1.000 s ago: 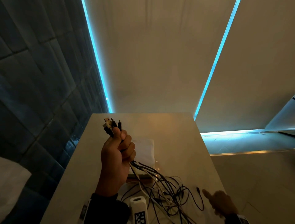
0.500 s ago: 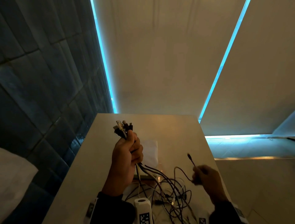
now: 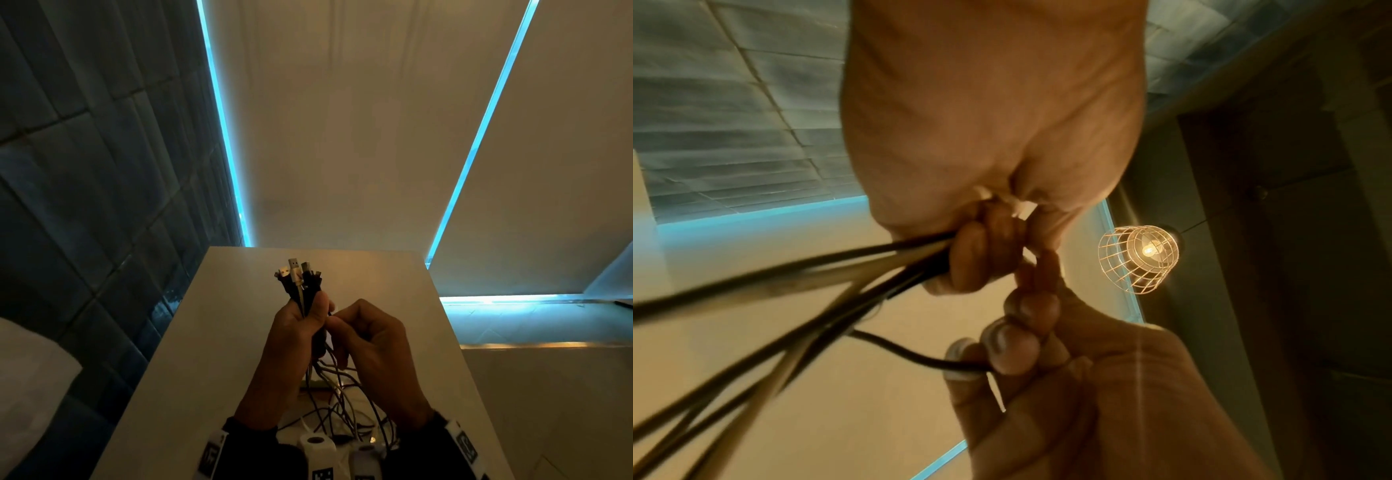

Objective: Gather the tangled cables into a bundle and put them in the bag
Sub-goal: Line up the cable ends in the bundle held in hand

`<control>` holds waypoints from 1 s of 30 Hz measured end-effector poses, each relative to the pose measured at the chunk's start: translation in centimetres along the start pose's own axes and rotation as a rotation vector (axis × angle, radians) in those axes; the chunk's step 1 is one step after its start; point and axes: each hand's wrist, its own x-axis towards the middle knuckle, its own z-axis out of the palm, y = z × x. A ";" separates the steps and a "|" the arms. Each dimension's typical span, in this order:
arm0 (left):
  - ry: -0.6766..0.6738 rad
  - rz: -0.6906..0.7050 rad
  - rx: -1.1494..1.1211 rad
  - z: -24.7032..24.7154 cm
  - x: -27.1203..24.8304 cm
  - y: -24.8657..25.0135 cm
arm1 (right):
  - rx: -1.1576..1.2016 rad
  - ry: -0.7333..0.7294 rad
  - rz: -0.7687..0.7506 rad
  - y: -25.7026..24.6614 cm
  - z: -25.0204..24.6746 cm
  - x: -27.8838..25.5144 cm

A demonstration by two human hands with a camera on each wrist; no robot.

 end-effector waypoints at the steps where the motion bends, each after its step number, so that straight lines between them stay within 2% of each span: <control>1: 0.015 0.016 0.000 -0.1 0.0 0.0 | -0.014 -0.014 0.003 0.0 0.1 0.0; 6: 0.113 0.032 -0.081 -0.2 0.0 -0.3 | -0.075 -0.109 -0.009 1.1 -0.4 0.0; 10: 0.110 0.091 -0.150 -0.2 0.1 -0.7 | -0.137 -0.176 -0.033 2.7 -0.5 -0.1; 14: 0.070 0.078 -0.328 -0.4 0.1 -0.3 | -0.255 -0.141 0.008 5.5 -1.0 0.1; 17: 0.090 0.088 -0.386 -0.6 0.2 -0.2 | -0.327 -0.095 0.029 7.5 -1.5 -0.1; 24: 0.177 0.118 -0.439 -1.0 0.3 -0.4 | -0.319 -0.140 0.111 9.8 -1.4 -0.4; 30: 0.195 0.181 -0.527 -2.5 0.2 0.5 | -0.465 -0.164 0.192 13.5 -3.0 -2.1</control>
